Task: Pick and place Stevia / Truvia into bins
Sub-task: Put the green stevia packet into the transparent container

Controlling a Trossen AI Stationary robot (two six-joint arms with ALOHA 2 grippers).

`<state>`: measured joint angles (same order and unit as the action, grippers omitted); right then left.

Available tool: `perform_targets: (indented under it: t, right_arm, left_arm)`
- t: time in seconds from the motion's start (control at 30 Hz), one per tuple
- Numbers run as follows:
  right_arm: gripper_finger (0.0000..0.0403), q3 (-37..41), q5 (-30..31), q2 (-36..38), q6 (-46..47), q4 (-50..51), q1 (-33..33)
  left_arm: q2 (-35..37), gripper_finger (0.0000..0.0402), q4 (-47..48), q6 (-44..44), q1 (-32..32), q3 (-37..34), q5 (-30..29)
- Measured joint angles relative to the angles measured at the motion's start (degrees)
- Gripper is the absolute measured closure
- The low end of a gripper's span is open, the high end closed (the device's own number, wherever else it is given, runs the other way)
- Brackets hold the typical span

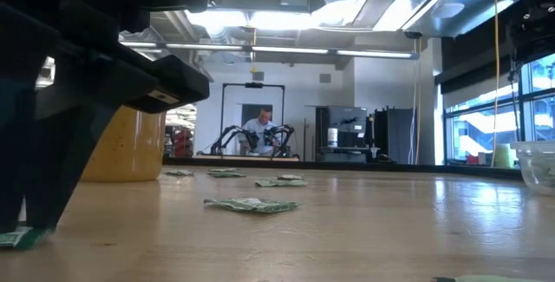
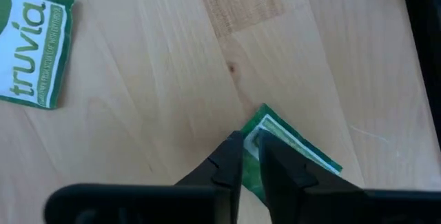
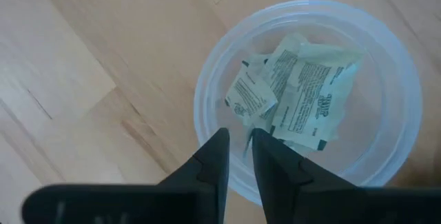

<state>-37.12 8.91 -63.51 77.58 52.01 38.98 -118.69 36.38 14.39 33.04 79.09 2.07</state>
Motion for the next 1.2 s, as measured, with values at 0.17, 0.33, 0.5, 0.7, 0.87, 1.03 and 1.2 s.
perform_targets:
  t: [0.17, 0.33, 0.5, 0.7, 0.87, 1.03, 1.2]
  right_arm:
    - [0.0334, 0.0, 0.0, 0.0, 0.0, 0.0, 0.0]
    - [0.0334, -0.5, 0.2, 0.0, -0.1, 0.2, 0.0]
    - [0.0334, -2.2, 1.3, 0.0, -0.4, 0.4, 0.0]
    - [0.0334, -5.1, 6.4, 0.1, -2.0, 3.3, 0.0]
    - [0.0334, -8.0, 10.1, 0.1, -5.1, 4.3, 0.0]
    - [0.0334, -9.4, 14.0, 0.1, -7.8, 3.8, 0.0]
    - [0.0333, -9.4, 15.5, 0.1, -8.2, 0.9, 0.0]
  left_arm:
    - [-0.2, 0.0328, 0.0, -0.6, 0.0, 0.0, -0.1]
    - [-0.2, 0.0345, 0.1, -0.6, 0.1, 0.0, -0.8]
    - [-0.1, 0.0381, -0.5, -0.6, 0.0, -0.6, -1.4]
    - [0.2, 0.0398, -1.9, 0.9, -0.1, -2.0, -0.8]
    - [1.9, 0.0399, -2.0, -0.6, 0.0, -2.4, -1.9]
    - [4.3, 0.0399, -1.3, -2.6, -0.2, -2.8, -5.5]
    - [7.5, 0.04, -1.7, -2.9, -0.2, -2.6, -9.4]
